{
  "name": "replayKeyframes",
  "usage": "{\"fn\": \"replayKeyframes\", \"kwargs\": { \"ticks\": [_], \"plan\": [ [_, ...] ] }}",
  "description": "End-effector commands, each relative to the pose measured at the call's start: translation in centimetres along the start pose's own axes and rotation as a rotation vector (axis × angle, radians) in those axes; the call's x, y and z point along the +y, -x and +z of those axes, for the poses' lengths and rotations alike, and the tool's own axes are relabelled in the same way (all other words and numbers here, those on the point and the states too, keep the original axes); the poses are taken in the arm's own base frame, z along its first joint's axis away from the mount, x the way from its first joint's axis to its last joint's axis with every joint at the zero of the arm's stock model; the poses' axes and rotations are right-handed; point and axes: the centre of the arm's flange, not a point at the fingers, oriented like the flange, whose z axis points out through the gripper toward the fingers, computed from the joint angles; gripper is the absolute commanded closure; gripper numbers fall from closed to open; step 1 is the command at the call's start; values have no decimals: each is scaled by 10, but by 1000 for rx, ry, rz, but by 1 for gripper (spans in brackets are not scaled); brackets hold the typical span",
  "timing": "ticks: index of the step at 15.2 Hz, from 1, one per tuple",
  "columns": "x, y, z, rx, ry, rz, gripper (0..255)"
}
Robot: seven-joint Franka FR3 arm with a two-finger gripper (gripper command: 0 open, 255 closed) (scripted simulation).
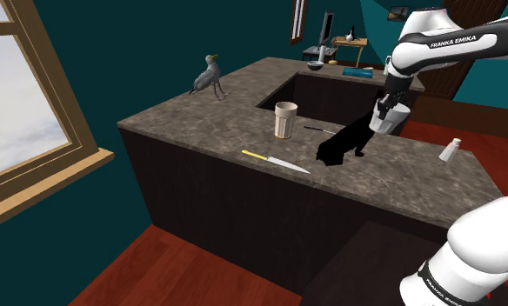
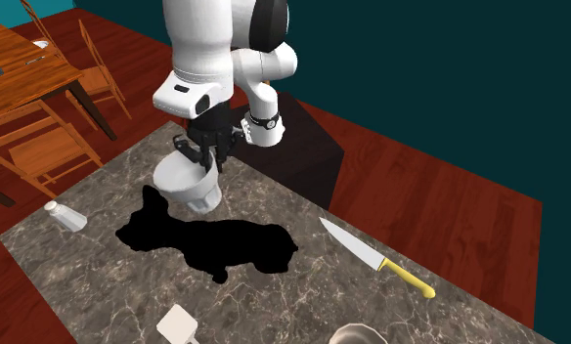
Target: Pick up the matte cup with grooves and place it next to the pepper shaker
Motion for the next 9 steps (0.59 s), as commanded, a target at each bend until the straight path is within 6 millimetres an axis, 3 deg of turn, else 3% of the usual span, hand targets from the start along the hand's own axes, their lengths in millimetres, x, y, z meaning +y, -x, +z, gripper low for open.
{"fn": "replayKeyframes", "kwargs": {
  "ticks": [1,9],
  "plan": [
    [20,17,2,0,0,-1,255],
    [97,89,9,0,0,-1,255]
  ]
}}
